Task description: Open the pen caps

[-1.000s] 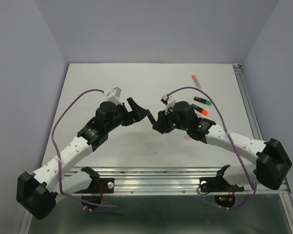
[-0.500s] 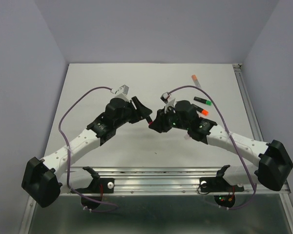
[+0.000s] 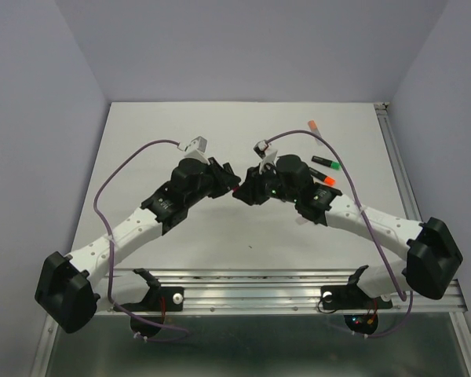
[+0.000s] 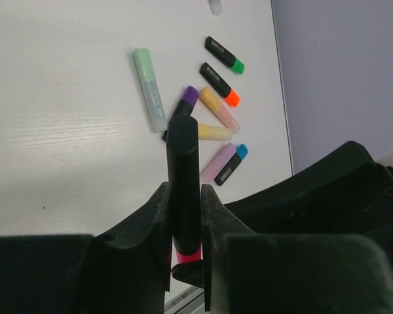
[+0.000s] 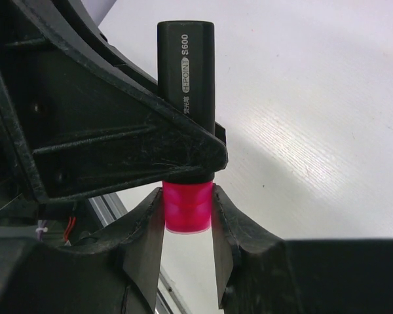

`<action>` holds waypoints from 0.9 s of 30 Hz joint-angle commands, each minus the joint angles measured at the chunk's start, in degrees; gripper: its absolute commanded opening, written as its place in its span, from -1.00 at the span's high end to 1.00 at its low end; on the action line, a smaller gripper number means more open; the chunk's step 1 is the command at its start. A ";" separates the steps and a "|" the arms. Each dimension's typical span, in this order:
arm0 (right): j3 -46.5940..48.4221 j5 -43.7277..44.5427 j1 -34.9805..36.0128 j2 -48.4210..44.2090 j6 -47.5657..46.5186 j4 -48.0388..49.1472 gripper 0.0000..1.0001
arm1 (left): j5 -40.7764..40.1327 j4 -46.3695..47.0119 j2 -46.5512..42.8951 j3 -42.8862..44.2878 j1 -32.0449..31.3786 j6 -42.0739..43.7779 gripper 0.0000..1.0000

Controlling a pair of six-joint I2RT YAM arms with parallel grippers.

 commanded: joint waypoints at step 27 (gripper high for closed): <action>-3.94 -6.95 2.10 -1.78 2.43 0.53 0.99 | -15.92 1.12 -0.99 4.80 11.68 0.56 1.00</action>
